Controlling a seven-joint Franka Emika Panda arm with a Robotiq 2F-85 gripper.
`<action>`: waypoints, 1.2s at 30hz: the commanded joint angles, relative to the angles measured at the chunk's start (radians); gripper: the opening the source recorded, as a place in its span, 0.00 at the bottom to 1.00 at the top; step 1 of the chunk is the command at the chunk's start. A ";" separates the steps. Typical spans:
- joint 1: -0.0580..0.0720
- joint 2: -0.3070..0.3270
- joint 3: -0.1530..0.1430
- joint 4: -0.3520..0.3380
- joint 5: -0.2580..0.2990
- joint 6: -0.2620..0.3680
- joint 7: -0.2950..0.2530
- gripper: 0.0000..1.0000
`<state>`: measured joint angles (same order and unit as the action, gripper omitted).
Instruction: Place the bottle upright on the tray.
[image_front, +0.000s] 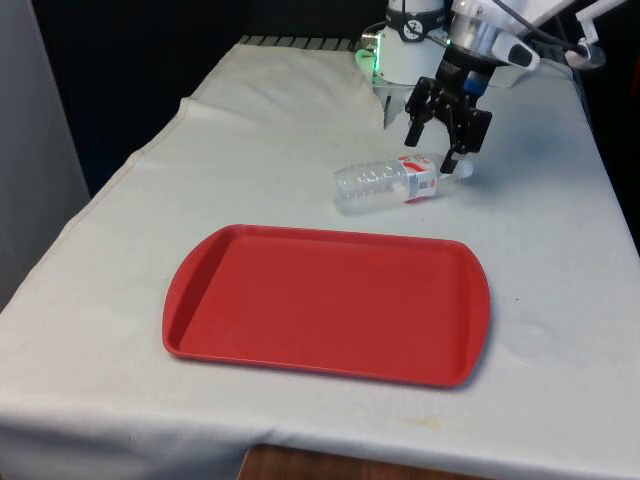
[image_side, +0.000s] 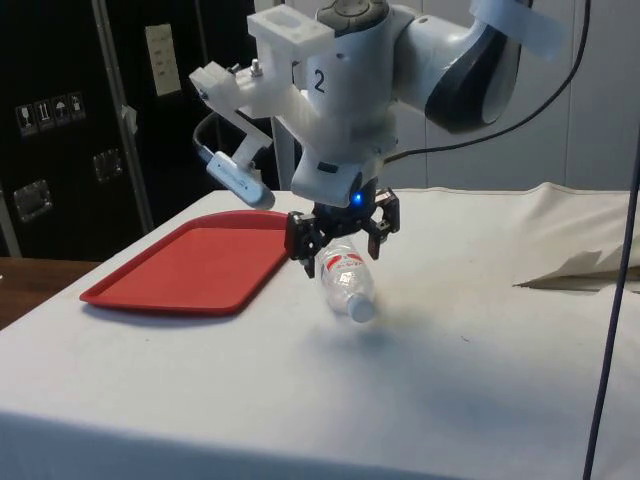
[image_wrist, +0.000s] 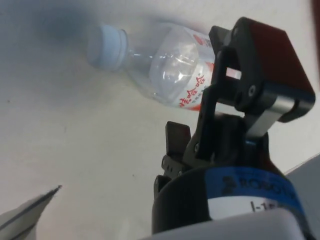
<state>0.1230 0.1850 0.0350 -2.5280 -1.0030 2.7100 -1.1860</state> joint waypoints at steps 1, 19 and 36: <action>0.007 -0.014 -0.007 0.005 -0.040 -0.009 0.035 1.00; 0.010 -0.011 0.009 0.011 -0.211 -0.057 0.215 1.00; 0.013 -0.010 0.045 0.009 -0.359 -0.145 0.390 1.00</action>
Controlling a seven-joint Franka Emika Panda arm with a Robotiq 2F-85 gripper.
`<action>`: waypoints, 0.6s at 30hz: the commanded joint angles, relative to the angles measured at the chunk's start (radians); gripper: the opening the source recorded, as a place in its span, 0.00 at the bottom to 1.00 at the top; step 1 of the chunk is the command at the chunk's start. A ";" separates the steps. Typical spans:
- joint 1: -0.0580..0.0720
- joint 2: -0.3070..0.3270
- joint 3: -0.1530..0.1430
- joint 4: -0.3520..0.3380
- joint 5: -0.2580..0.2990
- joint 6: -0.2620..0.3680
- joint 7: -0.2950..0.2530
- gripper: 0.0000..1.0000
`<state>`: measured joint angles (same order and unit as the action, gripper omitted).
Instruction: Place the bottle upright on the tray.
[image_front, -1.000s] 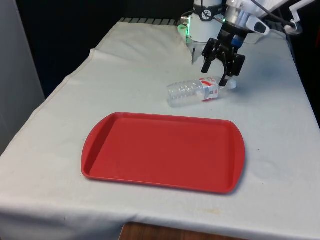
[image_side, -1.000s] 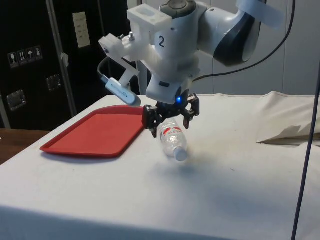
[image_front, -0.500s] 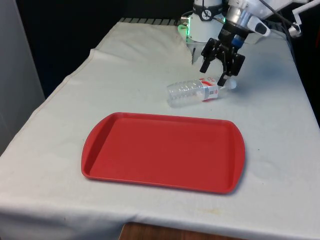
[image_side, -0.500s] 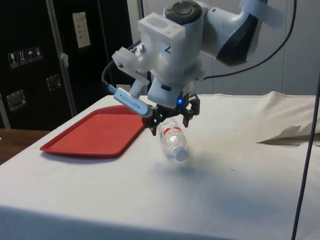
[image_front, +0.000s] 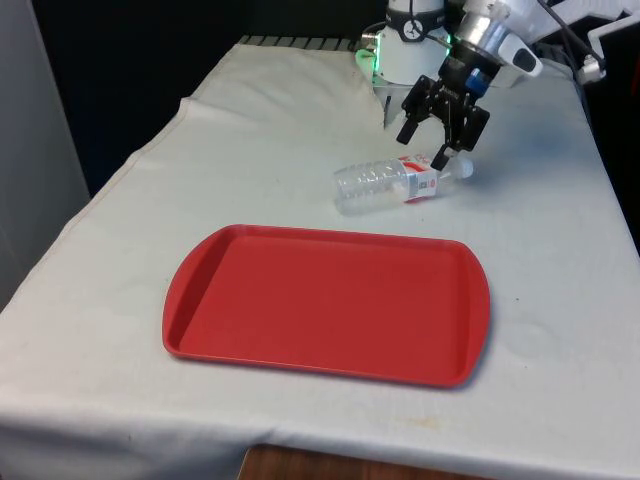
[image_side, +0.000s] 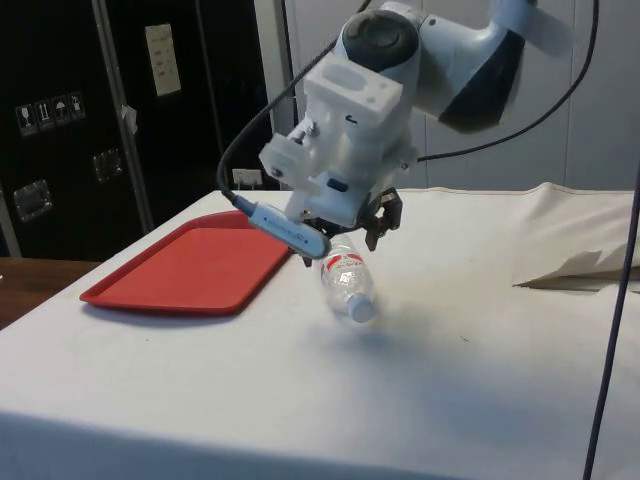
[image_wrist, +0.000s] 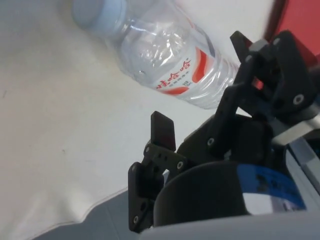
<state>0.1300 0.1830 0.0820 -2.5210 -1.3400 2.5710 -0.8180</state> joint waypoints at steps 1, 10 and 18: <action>0.006 -0.007 0.001 0.002 -0.030 -0.011 0.031 1.00; 0.007 -0.003 0.020 -0.002 -0.091 -0.058 0.107 1.00; 0.009 0.007 0.036 -0.001 -0.132 -0.099 0.160 1.00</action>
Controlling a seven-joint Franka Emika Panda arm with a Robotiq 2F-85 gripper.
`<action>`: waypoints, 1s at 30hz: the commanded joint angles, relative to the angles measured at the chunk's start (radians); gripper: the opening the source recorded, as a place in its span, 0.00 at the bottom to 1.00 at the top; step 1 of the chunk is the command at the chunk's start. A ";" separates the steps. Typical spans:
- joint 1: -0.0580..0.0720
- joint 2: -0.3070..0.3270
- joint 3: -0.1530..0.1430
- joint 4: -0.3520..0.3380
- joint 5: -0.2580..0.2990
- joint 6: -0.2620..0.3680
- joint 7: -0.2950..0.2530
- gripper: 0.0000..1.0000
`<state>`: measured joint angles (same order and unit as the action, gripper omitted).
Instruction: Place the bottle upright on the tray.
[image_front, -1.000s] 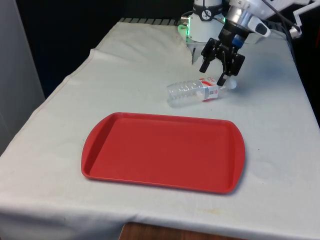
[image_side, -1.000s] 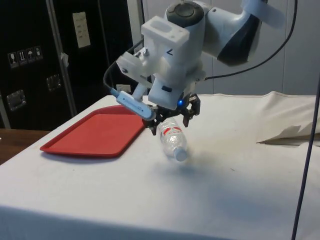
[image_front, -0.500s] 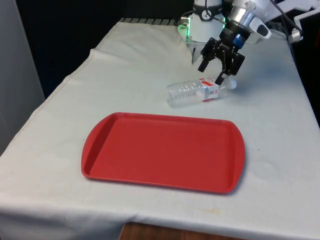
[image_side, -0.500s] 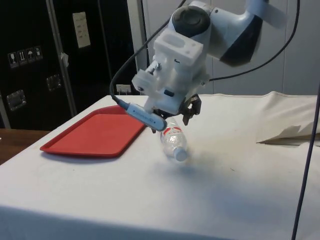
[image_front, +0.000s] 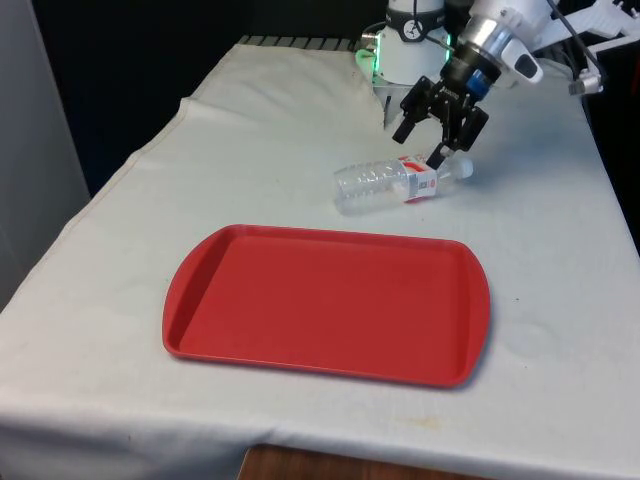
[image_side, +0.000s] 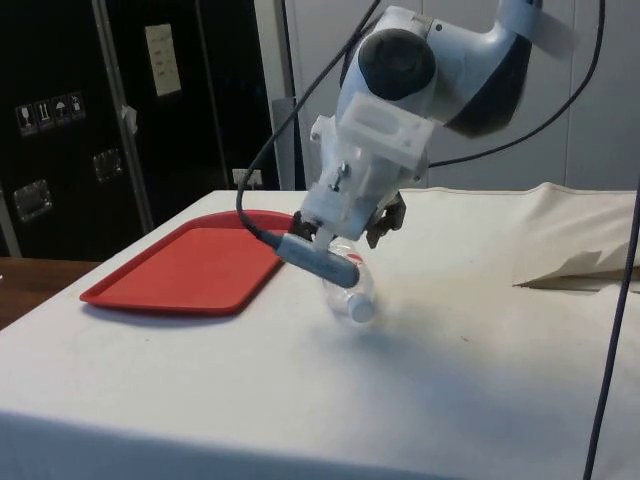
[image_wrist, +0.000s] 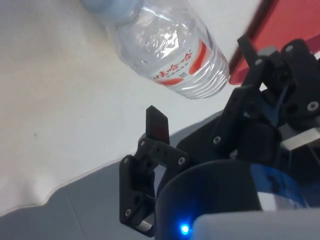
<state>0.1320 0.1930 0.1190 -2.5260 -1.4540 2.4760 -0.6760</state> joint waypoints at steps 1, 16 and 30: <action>0.007 0.003 0.004 0.004 -0.031 -0.015 0.038 1.00; 0.008 0.076 0.038 0.025 -0.118 -0.084 0.174 1.00; 0.011 0.084 0.078 0.017 -0.146 -0.196 0.241 1.00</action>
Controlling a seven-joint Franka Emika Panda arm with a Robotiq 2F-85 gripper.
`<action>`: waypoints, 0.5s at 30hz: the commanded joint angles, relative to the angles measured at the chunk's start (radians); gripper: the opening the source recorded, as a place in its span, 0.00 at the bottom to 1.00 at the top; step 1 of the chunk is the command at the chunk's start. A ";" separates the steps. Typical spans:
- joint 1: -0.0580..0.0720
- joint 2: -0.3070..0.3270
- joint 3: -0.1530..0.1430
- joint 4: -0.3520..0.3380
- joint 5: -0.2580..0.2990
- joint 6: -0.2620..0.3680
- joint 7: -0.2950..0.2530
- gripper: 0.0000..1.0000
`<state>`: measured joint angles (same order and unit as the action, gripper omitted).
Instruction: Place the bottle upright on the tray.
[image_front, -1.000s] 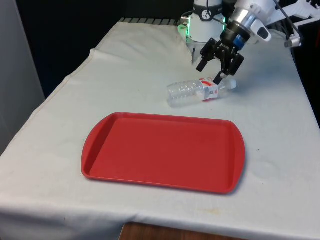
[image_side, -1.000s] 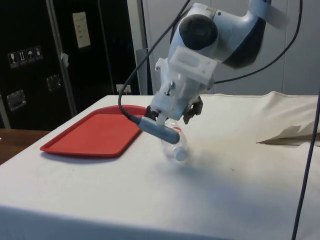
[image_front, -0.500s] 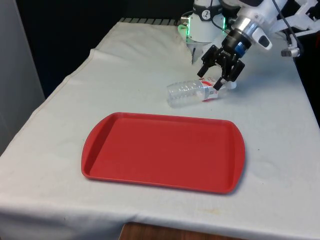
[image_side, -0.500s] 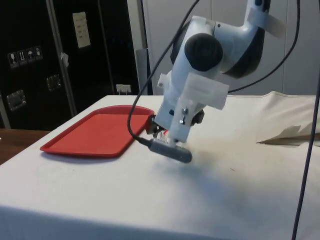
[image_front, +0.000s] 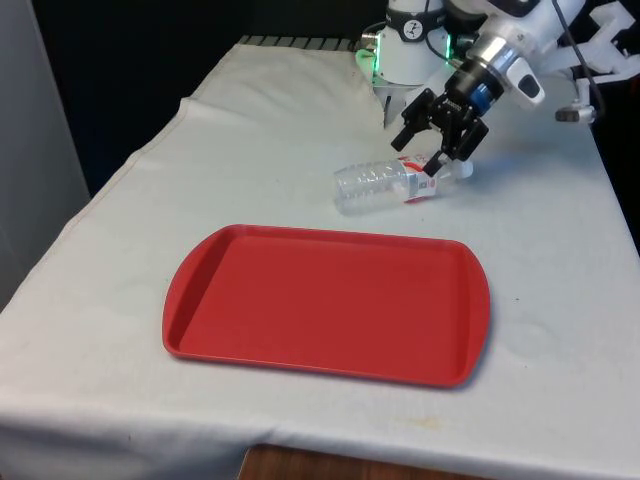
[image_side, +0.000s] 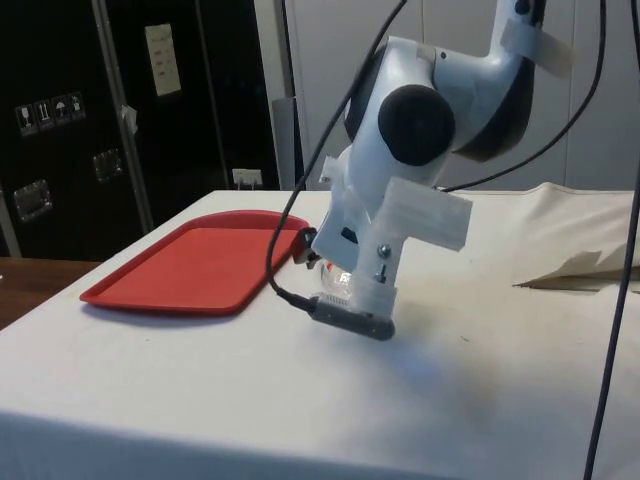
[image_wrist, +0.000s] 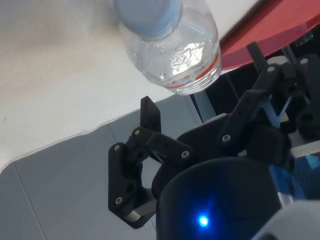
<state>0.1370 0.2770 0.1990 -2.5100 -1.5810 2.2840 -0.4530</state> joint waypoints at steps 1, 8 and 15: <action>0.006 0.001 0.002 0.000 -0.019 -0.011 0.022 1.00; 0.008 0.014 0.026 -0.002 -0.017 -0.064 0.047 1.00; 0.009 0.040 0.045 0.003 -0.023 -0.109 0.080 1.00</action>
<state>0.1410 0.3110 0.2450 -2.5110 -1.5880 2.1820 -0.3900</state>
